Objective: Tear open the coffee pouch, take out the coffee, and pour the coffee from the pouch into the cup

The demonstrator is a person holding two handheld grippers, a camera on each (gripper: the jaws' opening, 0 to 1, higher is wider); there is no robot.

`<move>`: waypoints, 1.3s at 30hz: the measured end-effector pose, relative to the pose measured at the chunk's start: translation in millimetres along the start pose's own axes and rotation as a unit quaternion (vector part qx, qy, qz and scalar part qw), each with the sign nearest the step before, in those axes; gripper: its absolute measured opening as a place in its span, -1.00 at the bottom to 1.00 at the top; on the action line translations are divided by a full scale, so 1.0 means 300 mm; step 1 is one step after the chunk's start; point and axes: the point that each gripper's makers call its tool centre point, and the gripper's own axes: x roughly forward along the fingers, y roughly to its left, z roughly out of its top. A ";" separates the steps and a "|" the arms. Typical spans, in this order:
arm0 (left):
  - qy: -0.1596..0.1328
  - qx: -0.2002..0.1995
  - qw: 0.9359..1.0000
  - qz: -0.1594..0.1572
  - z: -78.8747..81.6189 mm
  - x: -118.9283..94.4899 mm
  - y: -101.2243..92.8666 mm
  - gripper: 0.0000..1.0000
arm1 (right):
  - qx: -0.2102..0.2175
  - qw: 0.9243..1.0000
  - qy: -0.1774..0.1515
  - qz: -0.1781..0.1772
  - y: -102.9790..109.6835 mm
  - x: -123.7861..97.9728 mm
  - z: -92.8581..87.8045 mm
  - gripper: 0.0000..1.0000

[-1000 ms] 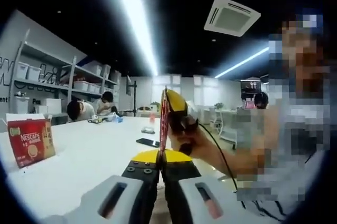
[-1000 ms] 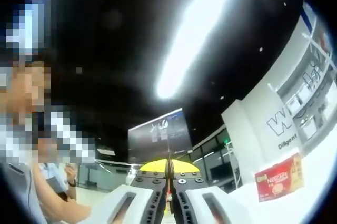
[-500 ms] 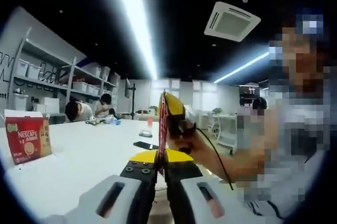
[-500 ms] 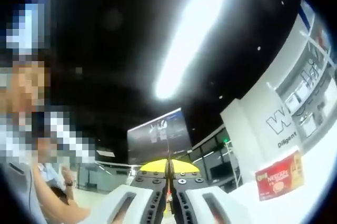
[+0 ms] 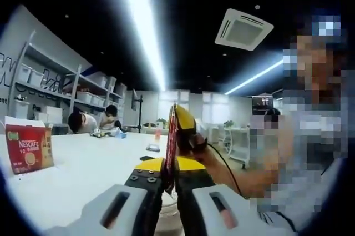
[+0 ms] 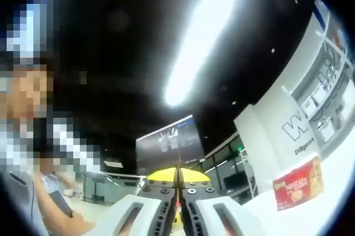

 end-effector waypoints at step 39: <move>0.032 0.010 0.999 -0.003 -0.011 0.032 -0.012 -0.91 | -0.010 1.000 0.002 0.001 -0.003 -0.029 0.006 -0.97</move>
